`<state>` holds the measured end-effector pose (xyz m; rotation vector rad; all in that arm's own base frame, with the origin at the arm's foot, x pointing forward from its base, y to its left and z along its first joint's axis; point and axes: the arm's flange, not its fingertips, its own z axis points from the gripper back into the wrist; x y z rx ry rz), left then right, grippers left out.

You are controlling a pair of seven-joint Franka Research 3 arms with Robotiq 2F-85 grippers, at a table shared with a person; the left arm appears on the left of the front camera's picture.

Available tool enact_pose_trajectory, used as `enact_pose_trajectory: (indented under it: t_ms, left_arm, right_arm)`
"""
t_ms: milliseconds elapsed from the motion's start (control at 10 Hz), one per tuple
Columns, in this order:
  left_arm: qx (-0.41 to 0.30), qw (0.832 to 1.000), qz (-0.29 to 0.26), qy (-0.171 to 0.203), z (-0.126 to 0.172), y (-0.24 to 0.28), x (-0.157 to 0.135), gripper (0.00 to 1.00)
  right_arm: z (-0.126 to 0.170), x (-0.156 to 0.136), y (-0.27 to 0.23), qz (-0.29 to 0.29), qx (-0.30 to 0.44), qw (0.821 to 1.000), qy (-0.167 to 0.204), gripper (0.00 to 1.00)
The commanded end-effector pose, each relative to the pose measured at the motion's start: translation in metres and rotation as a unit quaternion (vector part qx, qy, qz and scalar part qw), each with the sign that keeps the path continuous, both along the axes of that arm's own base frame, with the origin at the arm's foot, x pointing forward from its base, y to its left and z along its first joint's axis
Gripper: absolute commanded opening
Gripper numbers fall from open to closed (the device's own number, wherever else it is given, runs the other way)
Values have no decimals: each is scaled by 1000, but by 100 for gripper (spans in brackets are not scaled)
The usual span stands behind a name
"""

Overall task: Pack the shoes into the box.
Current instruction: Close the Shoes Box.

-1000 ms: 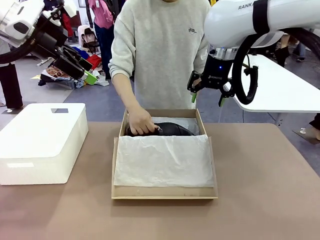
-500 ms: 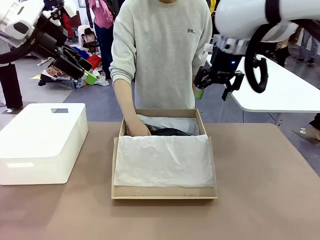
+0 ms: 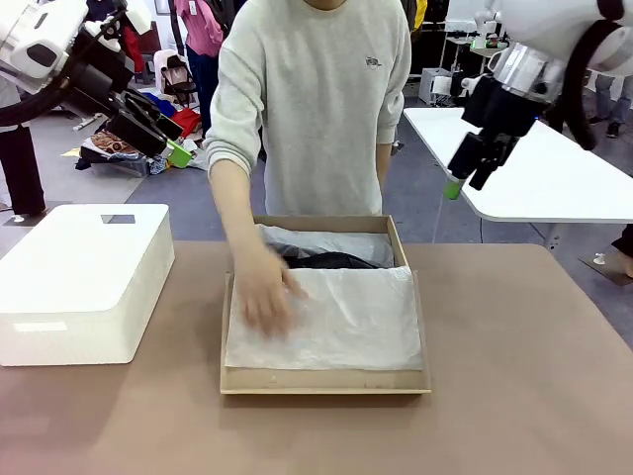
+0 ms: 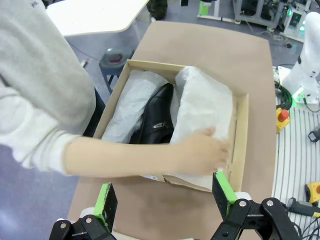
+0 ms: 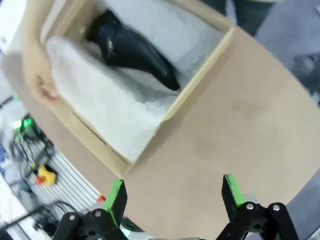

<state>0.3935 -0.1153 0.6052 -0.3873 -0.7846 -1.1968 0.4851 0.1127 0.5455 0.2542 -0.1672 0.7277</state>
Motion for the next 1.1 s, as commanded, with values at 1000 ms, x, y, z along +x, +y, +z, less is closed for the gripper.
enact_pose_trajectory:
  t_ms: [1000]
  left_arm:
    - [-10,1000,-6,-1,1,1,1,100]
  right_arm:
    - [-25,-8,-39,224,-17,972,-69,100]
